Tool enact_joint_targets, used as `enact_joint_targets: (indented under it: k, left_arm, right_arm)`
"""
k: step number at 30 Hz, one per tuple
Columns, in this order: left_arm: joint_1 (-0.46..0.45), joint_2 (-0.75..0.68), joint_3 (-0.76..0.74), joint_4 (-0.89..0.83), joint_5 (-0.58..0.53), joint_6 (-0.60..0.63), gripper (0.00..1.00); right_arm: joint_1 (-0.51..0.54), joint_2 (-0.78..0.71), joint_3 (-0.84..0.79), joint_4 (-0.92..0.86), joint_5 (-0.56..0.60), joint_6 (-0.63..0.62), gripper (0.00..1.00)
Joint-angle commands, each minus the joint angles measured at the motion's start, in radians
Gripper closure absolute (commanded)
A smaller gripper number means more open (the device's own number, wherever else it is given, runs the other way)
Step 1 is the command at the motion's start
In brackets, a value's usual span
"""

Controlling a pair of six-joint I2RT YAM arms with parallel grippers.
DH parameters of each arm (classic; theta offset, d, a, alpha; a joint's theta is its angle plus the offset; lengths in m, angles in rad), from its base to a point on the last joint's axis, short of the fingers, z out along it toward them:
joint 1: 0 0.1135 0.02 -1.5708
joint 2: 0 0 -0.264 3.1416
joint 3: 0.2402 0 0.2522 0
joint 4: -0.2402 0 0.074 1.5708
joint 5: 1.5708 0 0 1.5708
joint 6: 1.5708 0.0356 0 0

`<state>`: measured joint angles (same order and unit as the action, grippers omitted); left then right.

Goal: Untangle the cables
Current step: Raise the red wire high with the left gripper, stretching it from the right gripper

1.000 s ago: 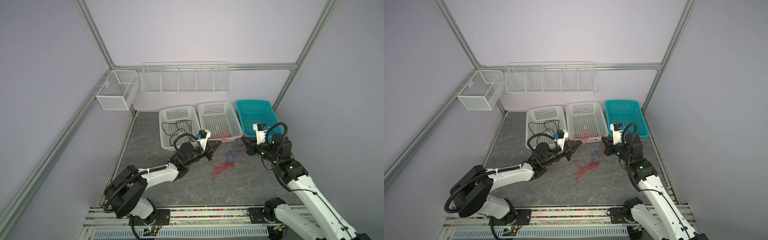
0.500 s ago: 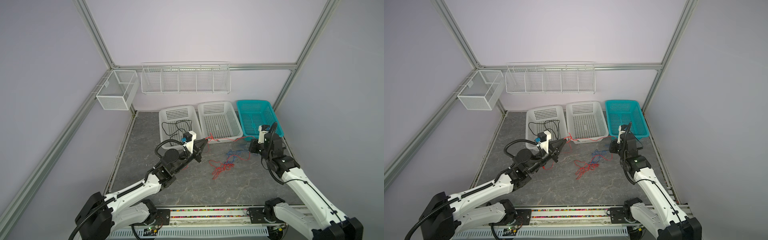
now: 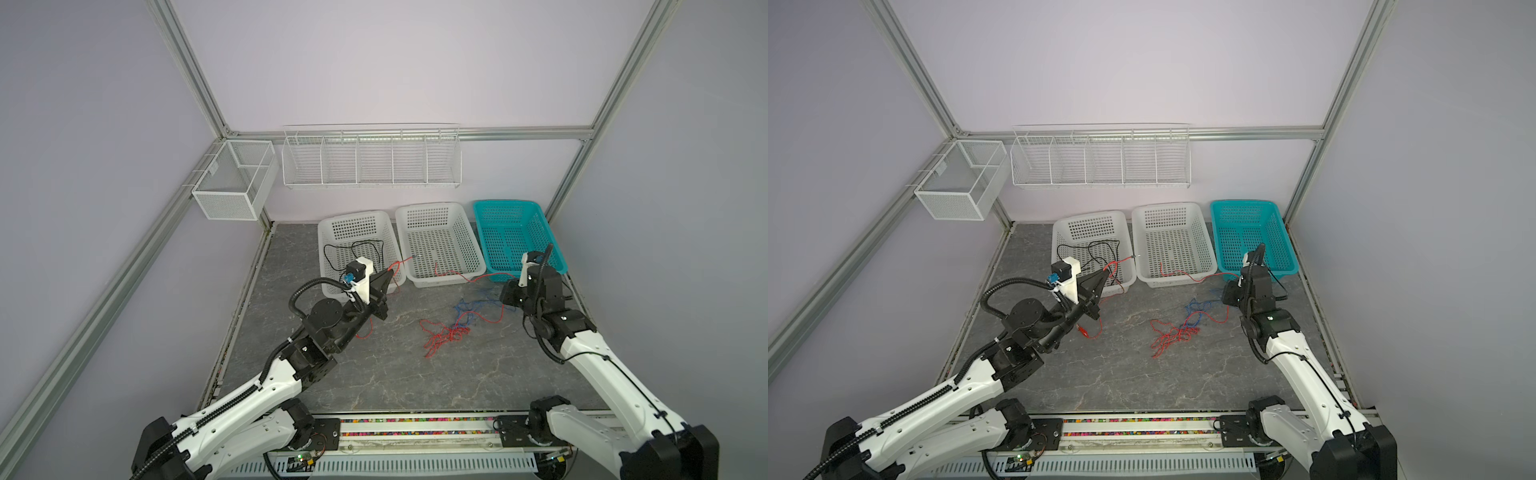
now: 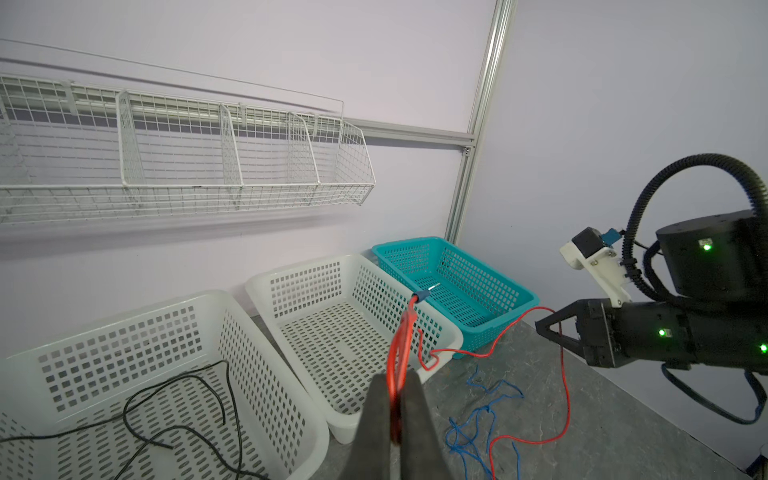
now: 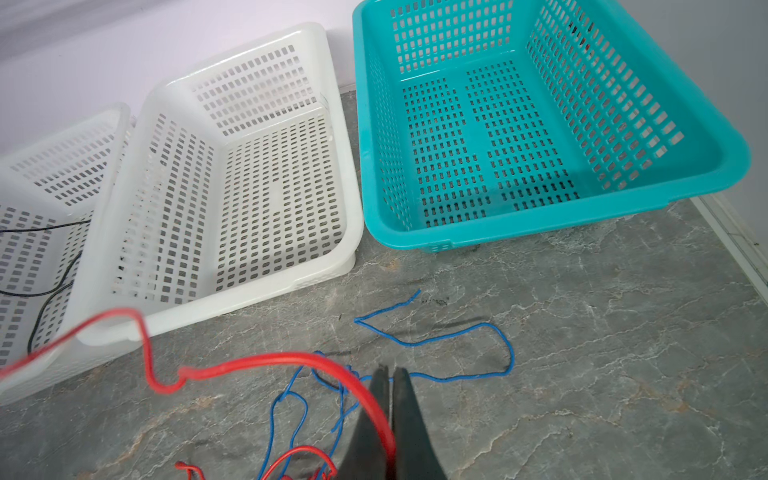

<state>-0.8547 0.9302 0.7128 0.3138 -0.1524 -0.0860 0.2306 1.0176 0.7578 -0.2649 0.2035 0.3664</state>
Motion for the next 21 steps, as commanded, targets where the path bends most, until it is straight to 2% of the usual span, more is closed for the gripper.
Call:
enact_joint_targets:
  k: [1, 5, 9, 21]
  left_arm:
    - [0.005, 0.047, 0.160, -0.114, 0.025, 0.039, 1.00]
    - [0.004, 0.142, 0.354, -0.232, 0.001, 0.051, 1.00]
    - [0.004, 0.229, 0.516, -0.306, 0.025, 0.053, 1.00]
    - [0.006, 0.415, 0.894, -0.366, 0.109, 0.121, 1.00]
  right_arm:
    - [-0.004, 0.006, -0.019, 0.022, -0.018, -0.005, 0.94]
    - [-0.005, 0.015, -0.024, 0.014, -0.028, -0.016, 0.94]
    - [-0.005, 0.035, -0.025, 0.015, -0.048, -0.027, 0.94]
    - [-0.019, 0.050, -0.076, 0.049, -0.030, -0.003, 0.94]
